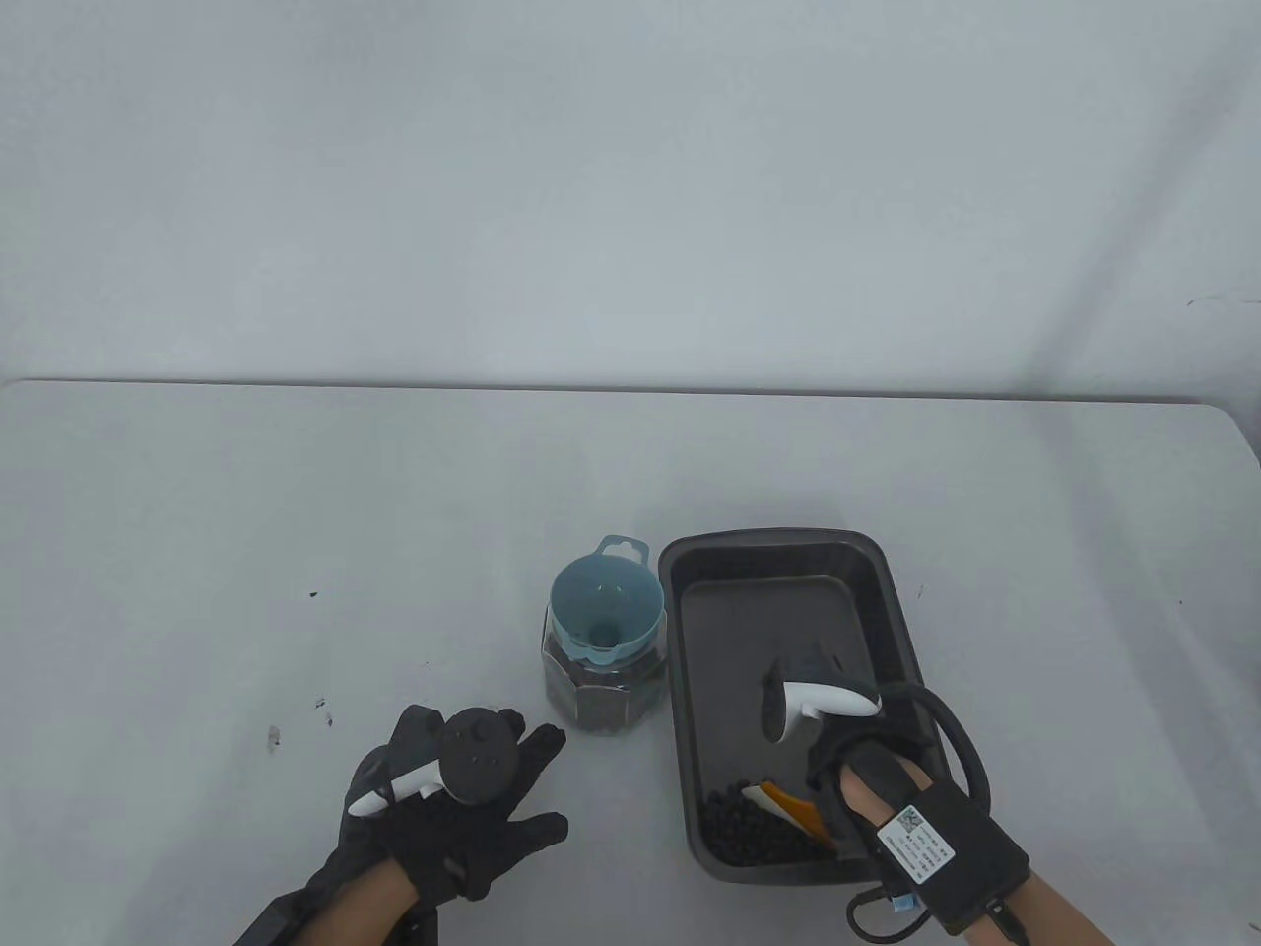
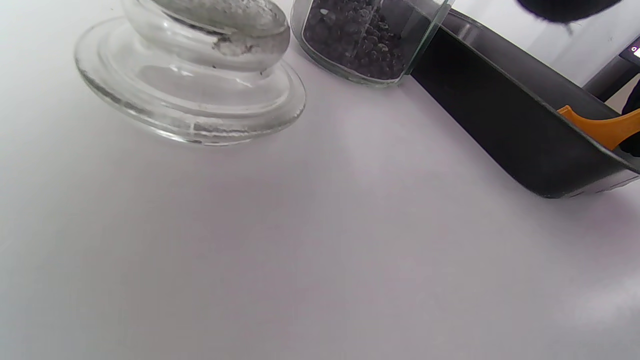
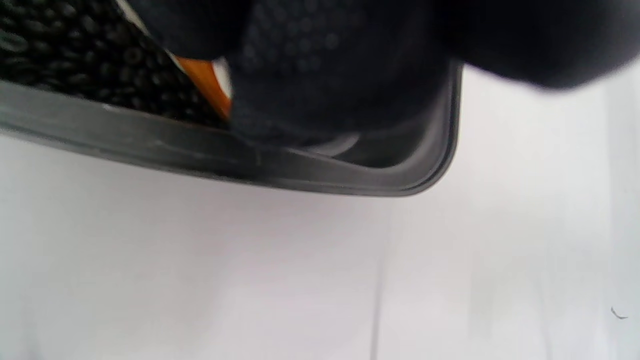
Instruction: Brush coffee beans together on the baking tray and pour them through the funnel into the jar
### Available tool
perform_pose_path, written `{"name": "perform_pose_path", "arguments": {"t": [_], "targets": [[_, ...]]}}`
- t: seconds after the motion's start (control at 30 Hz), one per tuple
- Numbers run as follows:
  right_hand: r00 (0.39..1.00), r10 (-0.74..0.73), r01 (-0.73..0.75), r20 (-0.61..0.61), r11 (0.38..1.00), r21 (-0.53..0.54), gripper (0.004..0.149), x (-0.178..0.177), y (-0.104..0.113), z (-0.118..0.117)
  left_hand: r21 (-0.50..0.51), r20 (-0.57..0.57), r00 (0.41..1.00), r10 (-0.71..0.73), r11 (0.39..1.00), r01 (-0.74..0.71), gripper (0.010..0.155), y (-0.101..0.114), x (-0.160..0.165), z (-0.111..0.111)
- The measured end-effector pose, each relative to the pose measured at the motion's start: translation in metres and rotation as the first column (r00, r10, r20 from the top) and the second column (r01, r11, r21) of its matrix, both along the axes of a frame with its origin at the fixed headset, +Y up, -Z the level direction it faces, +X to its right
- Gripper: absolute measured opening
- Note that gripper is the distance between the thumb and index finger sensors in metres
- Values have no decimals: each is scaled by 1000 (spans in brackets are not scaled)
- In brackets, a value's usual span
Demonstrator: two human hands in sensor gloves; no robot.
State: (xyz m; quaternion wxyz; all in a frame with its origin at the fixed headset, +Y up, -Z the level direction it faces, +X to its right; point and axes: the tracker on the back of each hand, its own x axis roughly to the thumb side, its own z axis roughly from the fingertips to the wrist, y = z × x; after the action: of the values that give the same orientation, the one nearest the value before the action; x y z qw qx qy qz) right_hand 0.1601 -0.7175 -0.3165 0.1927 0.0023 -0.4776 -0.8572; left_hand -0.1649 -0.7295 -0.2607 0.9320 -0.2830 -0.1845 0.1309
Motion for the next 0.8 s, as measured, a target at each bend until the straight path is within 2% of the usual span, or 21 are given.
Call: {"name": "perform_pose_path", "arguments": {"t": [0.2, 0.5, 0.6, 0.67, 0.8], "targets": [[999, -16, 15, 28, 999, 32, 48, 9, 11, -4, -3, 1, 1000, 3, 1000, -3, 87, 0, -1, 0], [975, -206, 188, 85, 966, 180, 53, 38, 52, -9, -8, -1, 1000, 10, 1000, -10, 87, 0, -1, 0], [945, -312, 281, 100, 929, 241, 55, 51, 56, -8, -10, -3, 1000, 10, 1000, -10, 87, 0, -1, 0], [930, -361, 328, 62, 895, 302, 56, 58, 56, -5, -12, -3, 1000, 9, 1000, -10, 87, 0, -1, 0], [941, -335, 313, -51, 803, 507, 56, 64, 52, 2, -10, -6, 1000, 5, 1000, -5, 87, 0, -1, 0]]}}
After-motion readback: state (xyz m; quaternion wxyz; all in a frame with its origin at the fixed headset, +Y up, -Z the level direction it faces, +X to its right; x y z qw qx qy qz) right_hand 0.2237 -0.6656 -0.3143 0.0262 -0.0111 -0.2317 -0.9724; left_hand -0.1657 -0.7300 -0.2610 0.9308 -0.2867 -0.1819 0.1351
